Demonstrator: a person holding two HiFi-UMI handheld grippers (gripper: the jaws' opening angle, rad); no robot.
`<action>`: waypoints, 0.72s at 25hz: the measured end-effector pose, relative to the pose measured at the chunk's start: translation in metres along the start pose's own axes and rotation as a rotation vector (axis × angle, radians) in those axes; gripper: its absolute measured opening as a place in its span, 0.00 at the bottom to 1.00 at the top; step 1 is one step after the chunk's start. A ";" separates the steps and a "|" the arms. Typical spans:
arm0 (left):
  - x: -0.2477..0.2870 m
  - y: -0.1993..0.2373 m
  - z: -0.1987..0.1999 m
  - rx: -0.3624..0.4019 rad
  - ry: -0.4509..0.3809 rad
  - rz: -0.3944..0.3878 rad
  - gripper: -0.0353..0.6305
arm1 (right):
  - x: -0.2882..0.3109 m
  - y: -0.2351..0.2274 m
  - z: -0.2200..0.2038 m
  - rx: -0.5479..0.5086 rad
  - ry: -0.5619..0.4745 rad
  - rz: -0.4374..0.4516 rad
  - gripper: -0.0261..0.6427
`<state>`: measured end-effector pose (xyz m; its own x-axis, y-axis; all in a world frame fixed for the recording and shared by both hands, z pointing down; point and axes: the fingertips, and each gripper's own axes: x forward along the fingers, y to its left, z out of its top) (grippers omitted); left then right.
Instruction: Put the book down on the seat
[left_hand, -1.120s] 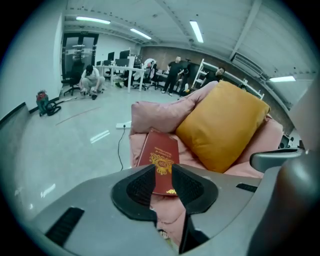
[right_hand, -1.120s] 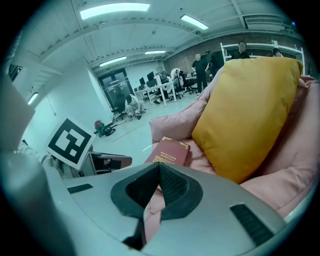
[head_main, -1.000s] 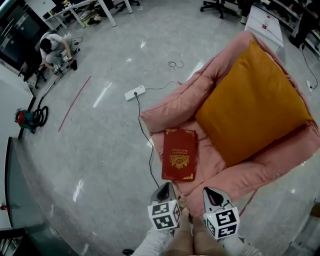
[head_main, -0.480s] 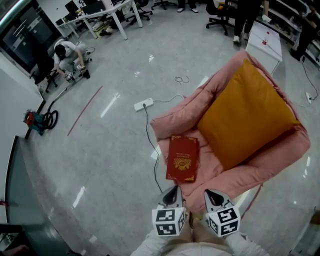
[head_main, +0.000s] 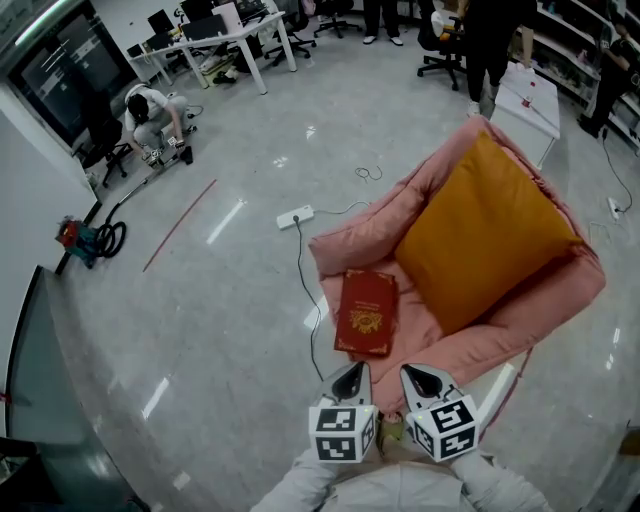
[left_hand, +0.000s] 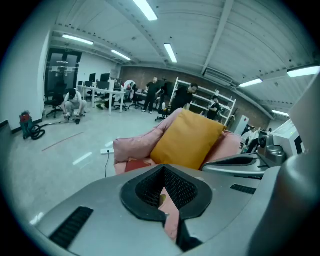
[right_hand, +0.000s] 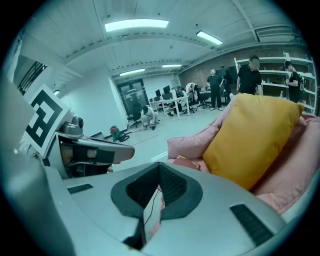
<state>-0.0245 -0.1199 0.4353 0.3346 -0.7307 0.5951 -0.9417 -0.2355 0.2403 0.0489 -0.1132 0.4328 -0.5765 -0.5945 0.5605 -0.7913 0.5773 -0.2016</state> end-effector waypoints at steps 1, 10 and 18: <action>-0.003 -0.002 0.001 0.001 -0.005 -0.003 0.06 | -0.003 0.002 0.002 -0.007 -0.008 0.001 0.05; -0.017 -0.011 0.002 0.020 -0.025 -0.019 0.06 | -0.014 0.015 0.009 -0.047 -0.041 0.009 0.05; -0.028 -0.016 0.012 0.054 -0.052 -0.016 0.06 | -0.023 0.022 0.016 -0.057 -0.058 0.011 0.04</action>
